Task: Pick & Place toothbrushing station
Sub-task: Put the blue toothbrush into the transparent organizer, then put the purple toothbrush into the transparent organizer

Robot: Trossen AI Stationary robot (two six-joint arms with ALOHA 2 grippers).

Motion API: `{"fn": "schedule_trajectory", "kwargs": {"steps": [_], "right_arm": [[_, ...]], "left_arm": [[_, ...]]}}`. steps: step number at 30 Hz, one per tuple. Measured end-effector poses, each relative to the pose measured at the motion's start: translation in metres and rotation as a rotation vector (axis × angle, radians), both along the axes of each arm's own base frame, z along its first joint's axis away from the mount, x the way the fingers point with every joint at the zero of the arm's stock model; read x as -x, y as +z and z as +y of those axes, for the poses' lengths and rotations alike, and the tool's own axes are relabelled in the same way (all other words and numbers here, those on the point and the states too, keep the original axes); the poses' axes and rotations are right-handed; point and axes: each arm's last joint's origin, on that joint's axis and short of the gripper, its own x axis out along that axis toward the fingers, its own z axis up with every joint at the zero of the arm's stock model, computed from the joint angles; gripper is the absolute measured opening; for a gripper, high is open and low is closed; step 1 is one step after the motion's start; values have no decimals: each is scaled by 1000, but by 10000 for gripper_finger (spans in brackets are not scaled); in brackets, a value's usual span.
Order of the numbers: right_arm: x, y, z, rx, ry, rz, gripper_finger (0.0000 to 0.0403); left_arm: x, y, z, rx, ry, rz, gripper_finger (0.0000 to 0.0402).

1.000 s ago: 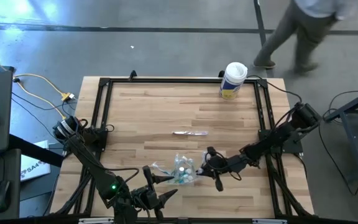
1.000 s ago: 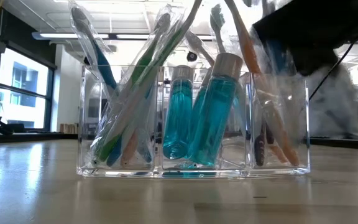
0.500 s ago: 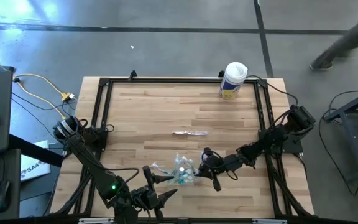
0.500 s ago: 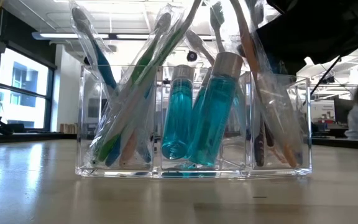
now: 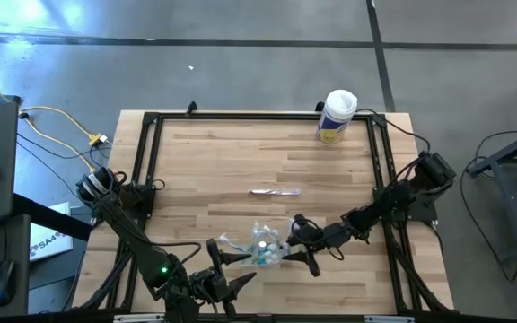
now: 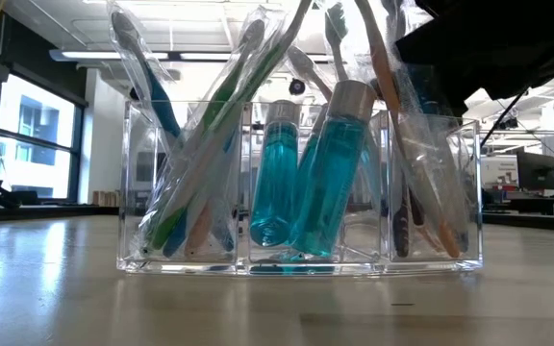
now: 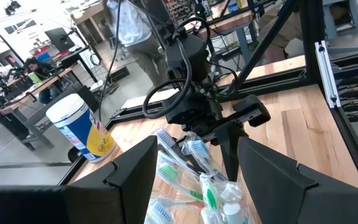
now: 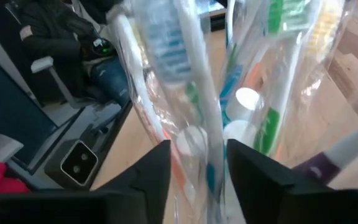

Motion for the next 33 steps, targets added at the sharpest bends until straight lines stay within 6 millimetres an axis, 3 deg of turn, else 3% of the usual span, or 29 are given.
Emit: {"fn": "schedule_trajectory", "kwargs": {"steps": [7,21,26,33], "right_arm": [[5,10,-5,23,-5,28,189],[21,41,7,90,98,-100,193],[35,56,16,139,164,-163,193],[70,76,18,154,253,-74,193]], "left_arm": [[0,0,0,0,0,0,221],[0,0,0,0,0,0,221],[0,0,0,1,0,0,221],[0,0,0,1,0,0,221]]}}
